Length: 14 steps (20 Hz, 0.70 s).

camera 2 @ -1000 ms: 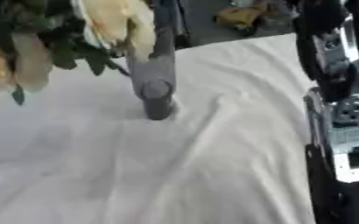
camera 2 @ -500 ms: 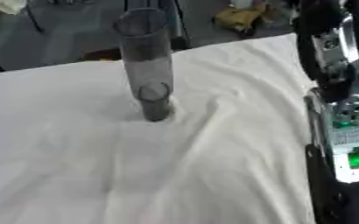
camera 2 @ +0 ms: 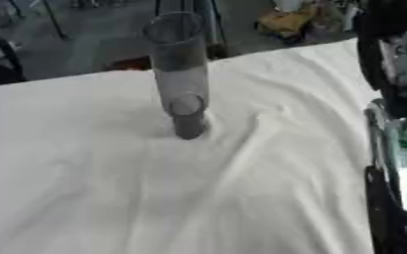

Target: Arrange flowers into the vase.

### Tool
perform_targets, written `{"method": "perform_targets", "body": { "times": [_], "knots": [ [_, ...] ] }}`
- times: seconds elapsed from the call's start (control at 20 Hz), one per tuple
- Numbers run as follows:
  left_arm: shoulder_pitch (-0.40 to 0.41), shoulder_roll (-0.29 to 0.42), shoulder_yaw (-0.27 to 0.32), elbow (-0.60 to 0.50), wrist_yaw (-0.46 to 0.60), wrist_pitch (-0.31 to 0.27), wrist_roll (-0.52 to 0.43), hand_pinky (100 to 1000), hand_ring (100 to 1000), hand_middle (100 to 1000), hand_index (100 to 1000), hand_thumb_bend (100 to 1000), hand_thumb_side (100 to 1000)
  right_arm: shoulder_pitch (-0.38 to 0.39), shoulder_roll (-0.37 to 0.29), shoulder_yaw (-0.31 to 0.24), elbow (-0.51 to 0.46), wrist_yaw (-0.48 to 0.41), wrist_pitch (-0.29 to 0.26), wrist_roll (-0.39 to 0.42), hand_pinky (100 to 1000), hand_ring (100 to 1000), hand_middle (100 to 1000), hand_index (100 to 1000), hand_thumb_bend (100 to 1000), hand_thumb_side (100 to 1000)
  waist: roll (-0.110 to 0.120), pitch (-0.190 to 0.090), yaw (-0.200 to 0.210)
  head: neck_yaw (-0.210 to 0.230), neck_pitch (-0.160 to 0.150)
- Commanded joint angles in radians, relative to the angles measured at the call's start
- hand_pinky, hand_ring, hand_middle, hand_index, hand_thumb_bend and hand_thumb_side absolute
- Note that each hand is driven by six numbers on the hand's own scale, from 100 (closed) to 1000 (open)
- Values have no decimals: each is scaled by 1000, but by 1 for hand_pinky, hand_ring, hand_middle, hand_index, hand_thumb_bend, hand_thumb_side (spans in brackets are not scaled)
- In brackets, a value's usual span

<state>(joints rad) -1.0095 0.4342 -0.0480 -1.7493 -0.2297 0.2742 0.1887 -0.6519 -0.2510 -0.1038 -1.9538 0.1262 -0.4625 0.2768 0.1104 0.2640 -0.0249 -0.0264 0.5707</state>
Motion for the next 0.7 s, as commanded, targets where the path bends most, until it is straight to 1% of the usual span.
{"method": "perform_targets", "body": {
  "times": [0.05,0.3,0.5,0.7],
  "knots": [
    [-52,-26,27,41,57,-9,57,100,100,100,100,100,585,-22,-4,5,-4,3,-6,1,807,836,773,926,211,1000,-3,-24,-3,14,-3],
    [-118,-62,33,114,145,-62,145,100,100,100,100,100,599,-26,-3,9,-2,2,-9,2,807,835,772,926,211,1000,1,-23,-11,20,-6],
    [-171,-94,45,159,208,-105,208,100,100,100,100,100,606,-26,-4,13,-2,0,-9,6,807,835,772,926,210,1000,8,-23,-15,19,-10],
    [-203,-102,39,201,276,-154,277,100,100,100,100,100,610,-26,-5,17,-3,-3,-8,11,807,835,772,926,210,1000,16,-22,-20,19,-17]
  ]
}}
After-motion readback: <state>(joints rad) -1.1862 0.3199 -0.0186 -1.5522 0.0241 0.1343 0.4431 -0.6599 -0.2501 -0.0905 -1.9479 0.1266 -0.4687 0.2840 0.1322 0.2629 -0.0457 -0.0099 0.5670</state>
